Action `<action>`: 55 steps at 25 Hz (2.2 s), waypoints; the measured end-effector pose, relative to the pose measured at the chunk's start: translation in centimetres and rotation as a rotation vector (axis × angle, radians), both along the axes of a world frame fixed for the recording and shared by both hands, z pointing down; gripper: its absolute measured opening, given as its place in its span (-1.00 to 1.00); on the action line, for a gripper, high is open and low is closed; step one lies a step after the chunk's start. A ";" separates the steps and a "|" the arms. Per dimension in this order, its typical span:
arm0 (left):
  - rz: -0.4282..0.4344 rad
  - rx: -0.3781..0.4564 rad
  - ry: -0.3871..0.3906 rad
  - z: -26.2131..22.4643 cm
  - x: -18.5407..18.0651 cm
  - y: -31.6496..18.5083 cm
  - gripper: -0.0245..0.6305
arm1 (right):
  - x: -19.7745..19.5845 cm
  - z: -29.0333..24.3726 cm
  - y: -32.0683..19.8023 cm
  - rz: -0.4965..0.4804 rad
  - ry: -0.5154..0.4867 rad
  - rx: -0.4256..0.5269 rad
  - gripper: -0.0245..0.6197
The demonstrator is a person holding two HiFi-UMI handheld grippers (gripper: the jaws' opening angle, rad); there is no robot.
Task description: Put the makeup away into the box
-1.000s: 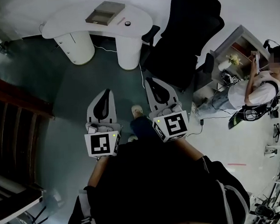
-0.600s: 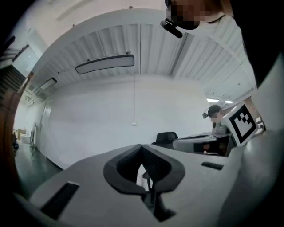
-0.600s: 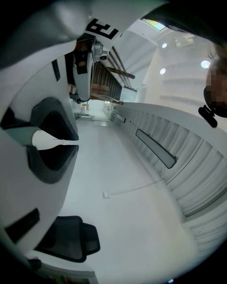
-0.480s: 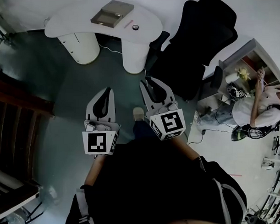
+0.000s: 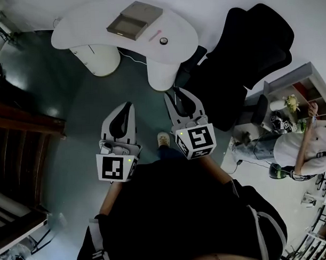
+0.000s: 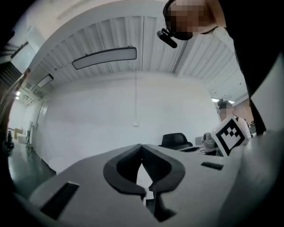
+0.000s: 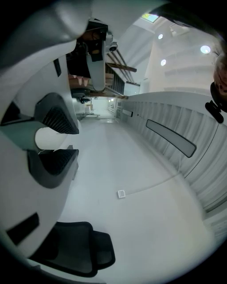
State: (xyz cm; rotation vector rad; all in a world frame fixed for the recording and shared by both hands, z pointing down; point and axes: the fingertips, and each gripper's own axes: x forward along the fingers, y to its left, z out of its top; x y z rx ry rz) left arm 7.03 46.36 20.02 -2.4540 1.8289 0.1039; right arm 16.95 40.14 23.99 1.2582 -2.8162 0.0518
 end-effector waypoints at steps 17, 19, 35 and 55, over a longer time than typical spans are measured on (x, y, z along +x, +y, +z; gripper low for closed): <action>-0.093 -0.033 0.006 0.9 -1.4 -12.0 -0.90 | -1.5 0.5 -12.8 -0.093 -0.023 -0.022 -0.51; -0.098 -0.039 0.006 1.0 -1.8 -12.8 -0.90 | -1.7 0.8 -13.5 -0.094 -0.025 -0.027 -0.50; -0.039 -0.091 0.023 3.5 -8.1 -26.5 -0.90 | -7.9 3.1 -25.1 -0.051 -0.010 -0.055 -0.46; 0.223 -0.147 -0.112 5.9 -13.5 -43.3 -0.90 | -13.7 7.3 -39.4 0.160 0.068 -0.119 -0.45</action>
